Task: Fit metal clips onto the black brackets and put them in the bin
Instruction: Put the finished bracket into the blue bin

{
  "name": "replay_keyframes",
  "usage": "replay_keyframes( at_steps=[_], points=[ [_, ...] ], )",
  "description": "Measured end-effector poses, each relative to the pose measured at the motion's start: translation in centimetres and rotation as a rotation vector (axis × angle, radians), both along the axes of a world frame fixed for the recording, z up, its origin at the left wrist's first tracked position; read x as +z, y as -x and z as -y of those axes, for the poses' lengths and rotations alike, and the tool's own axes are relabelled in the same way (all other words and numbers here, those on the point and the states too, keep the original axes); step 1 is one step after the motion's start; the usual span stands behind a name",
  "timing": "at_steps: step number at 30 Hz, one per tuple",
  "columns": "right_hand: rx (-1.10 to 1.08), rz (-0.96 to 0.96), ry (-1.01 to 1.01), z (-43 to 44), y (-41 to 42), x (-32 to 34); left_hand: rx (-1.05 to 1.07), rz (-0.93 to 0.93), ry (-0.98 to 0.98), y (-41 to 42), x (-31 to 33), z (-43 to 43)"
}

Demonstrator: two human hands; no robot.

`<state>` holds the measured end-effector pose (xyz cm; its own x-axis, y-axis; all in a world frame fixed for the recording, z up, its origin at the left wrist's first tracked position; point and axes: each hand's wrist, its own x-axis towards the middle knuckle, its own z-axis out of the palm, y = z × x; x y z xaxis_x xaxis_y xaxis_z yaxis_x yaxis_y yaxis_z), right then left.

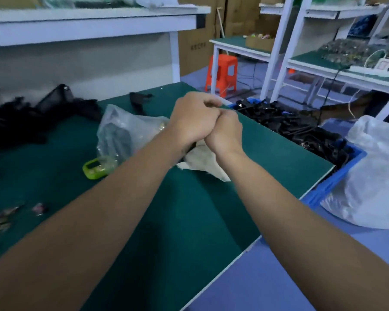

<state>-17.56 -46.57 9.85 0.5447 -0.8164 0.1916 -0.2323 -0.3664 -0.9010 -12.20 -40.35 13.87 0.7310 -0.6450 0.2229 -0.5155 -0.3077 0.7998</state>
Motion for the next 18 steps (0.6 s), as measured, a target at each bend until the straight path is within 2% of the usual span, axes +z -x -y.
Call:
replay_keyframes(
  at_steps=[2,7,9,11,12,15,18],
  points=[
    [0.122,0.013,0.075,-3.8,-1.6,0.9,0.078,0.102,0.044,-1.7,0.7,-4.0],
    [0.398,-0.012,0.128,-12.2,-4.3,0.5,0.234,0.205,0.065,-4.8,-0.4,-14.4],
    [0.521,0.057,0.055,-15.0,-5.1,-0.2,0.390,0.228,0.120,-6.4,-1.8,-18.7],
    [0.592,-0.024,0.166,-16.8,-6.8,-1.3,0.547,0.200,0.182,-8.1,-3.5,-22.8],
    [0.602,-0.141,0.276,-17.3,-7.6,-1.5,0.611,0.158,0.184,-8.8,-4.4,-24.7],
    [0.431,-0.423,0.546,-17.3,-9.1,-1.5,0.715,-0.008,0.168,-10.4,-7.6,-29.6],
    [0.225,-0.497,0.564,-15.5,-9.4,-1.8,0.822,0.024,0.113,-11.6,-9.4,-33.6]
  ],
)
